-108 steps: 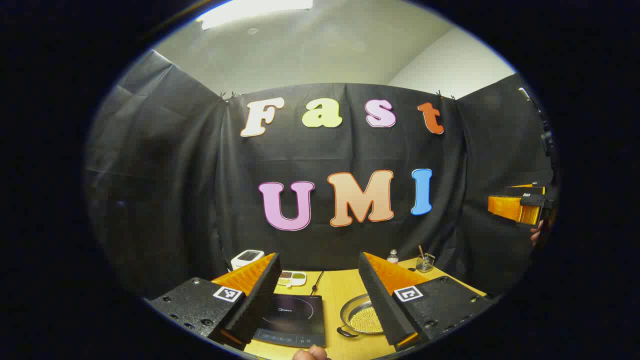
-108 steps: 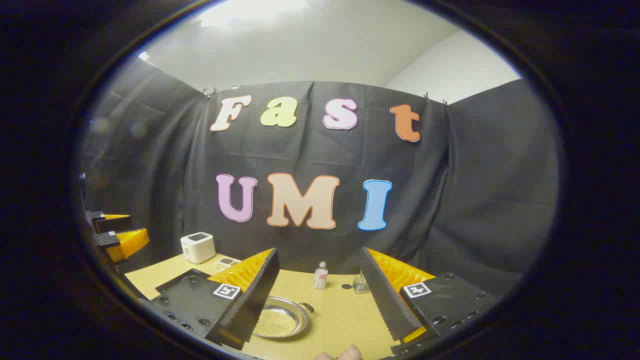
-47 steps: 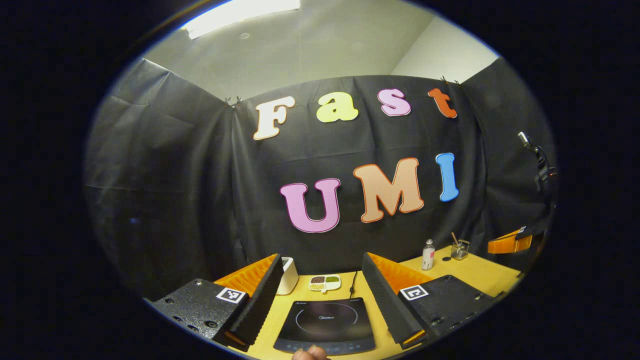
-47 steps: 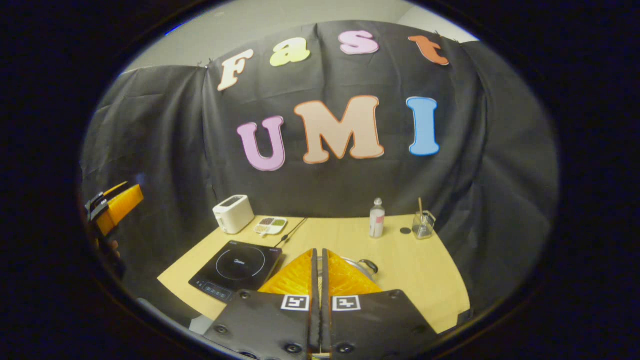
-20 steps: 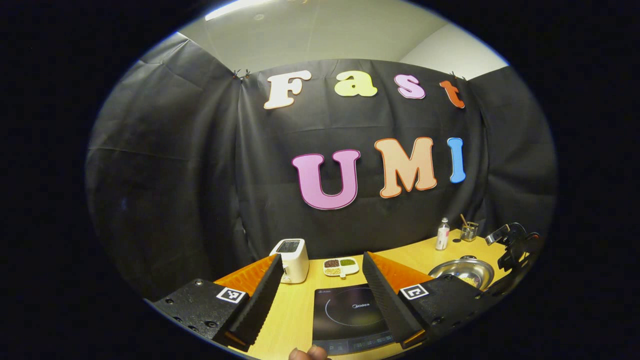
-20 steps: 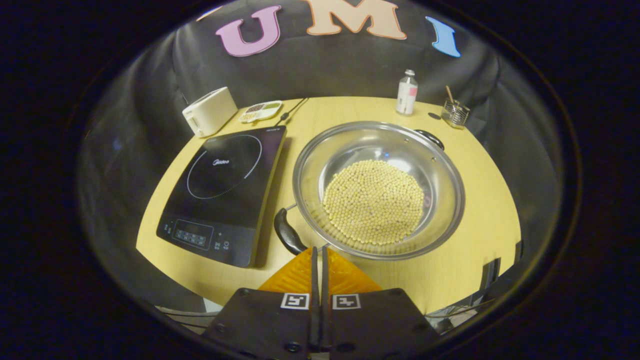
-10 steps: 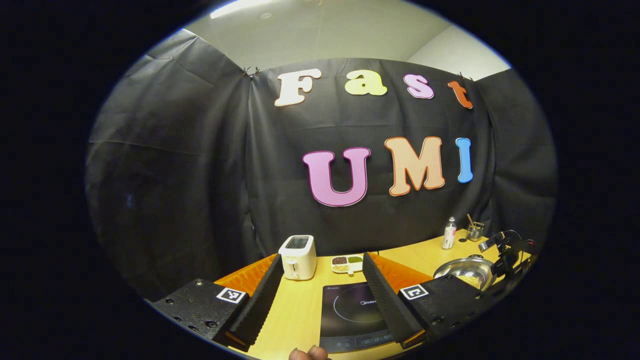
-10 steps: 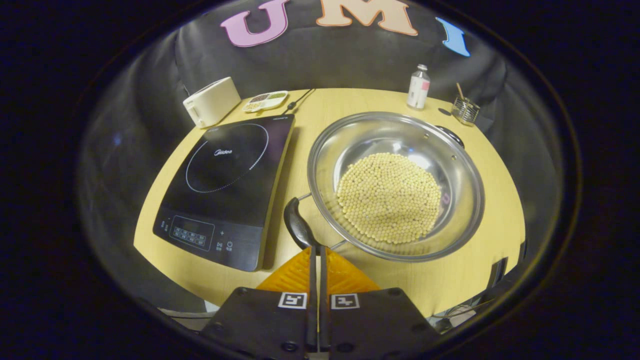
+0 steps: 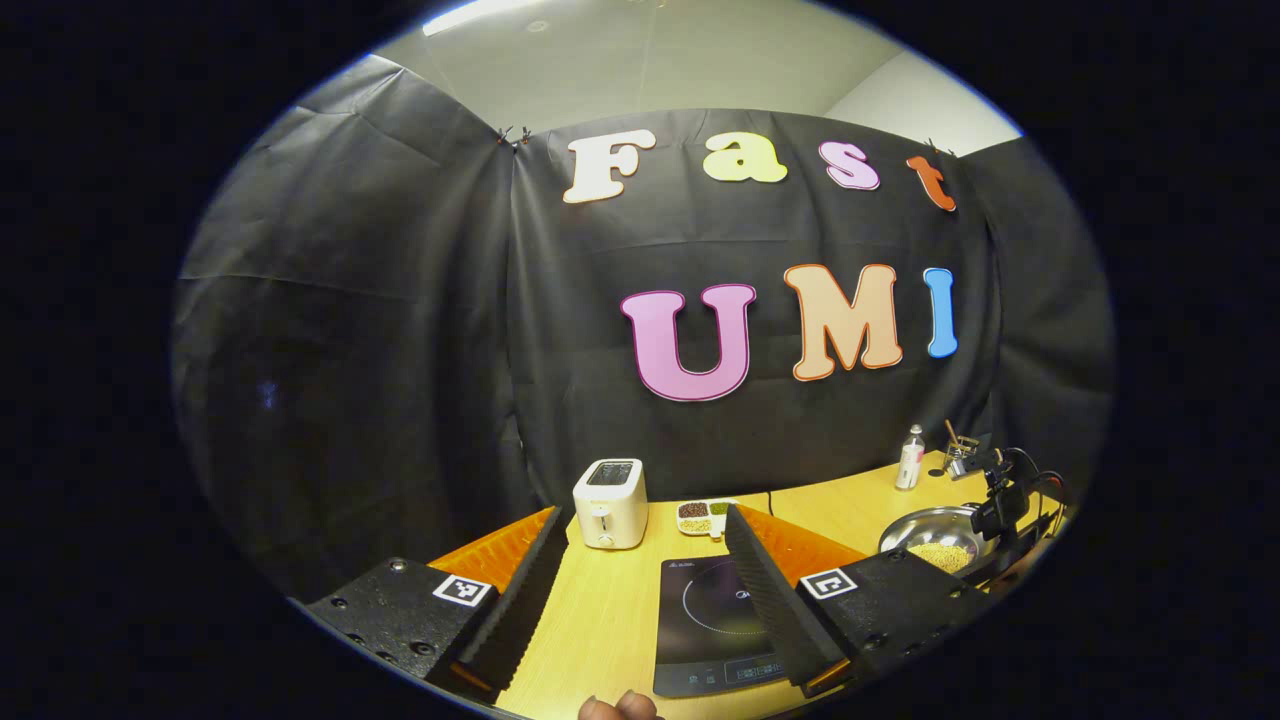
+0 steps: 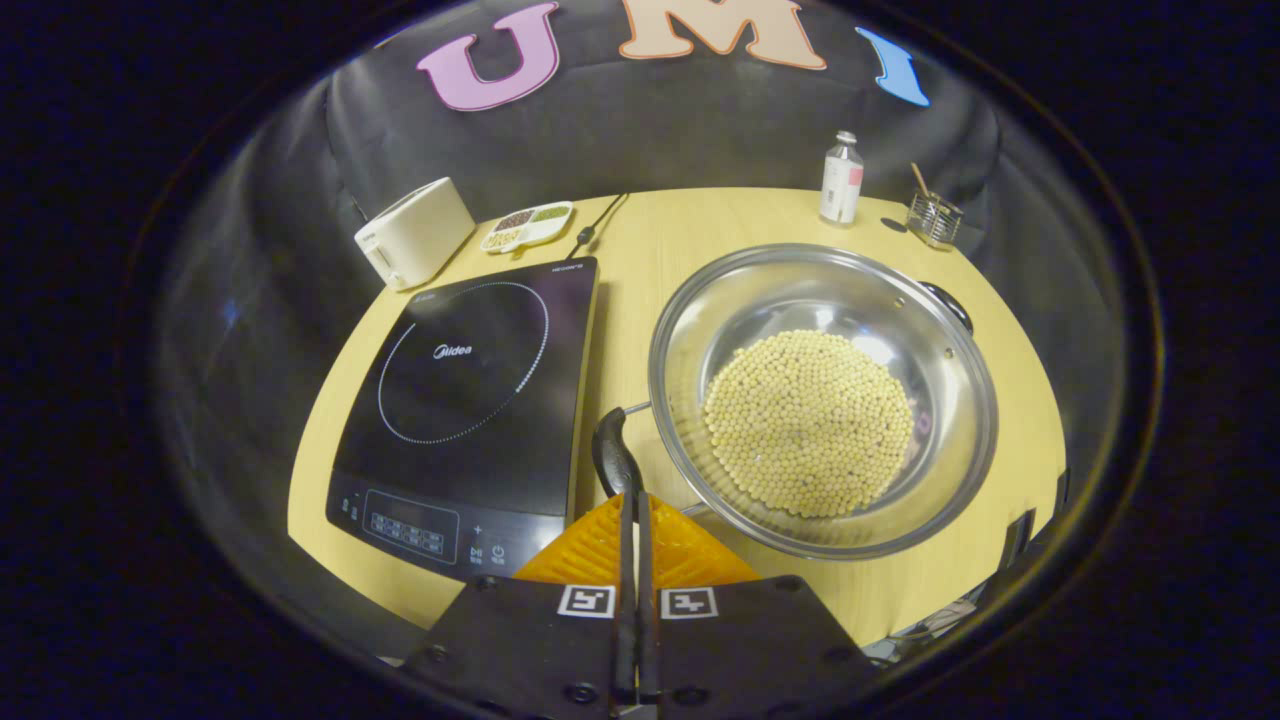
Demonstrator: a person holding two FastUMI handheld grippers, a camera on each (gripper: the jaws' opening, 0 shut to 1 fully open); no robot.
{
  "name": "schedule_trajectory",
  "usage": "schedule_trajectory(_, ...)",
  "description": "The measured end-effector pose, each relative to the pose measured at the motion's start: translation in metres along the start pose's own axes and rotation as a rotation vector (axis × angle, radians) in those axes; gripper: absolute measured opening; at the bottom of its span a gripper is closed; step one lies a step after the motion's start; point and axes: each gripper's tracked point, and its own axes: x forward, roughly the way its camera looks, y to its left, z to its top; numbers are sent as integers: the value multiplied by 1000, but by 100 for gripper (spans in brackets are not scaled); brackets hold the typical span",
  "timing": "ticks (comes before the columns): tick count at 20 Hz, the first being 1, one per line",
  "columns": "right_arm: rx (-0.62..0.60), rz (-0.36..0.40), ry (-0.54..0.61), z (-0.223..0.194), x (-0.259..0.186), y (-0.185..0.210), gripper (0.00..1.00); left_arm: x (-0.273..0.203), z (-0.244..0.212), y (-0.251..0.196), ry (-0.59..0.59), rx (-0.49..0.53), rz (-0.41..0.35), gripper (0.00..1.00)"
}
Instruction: First push the handle of the pot to place it horizontally, then grasp the pot with both hands and set it on the induction cooktop.
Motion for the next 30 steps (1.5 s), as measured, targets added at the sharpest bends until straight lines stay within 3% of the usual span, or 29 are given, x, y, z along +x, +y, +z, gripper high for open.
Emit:
schedule_trajectory(8, 19, 0, 3, 15, 22, 19, 3, -9, -7, 16, 21, 6, 36, 96)
schedule_trajectory(16, -1, -12, 1, 18, 15, 12, 2, -12, -6, 15, 21, 7, 32, 96)
schedule_trajectory(24, -26, -48, -83, 35, -21, -28, 2, 1, -2, -27, 17, -15, -66, 96)
schedule_trajectory(26, -38, -78, -108, 40, -32, -47, 3, 4, -2, -44, 22, -21, -106, 100)
schedule_trajectory(30, -78, -167, -169, 54, -52, -92, 3, 11, -13, -88, 67, -31, -191, 96)
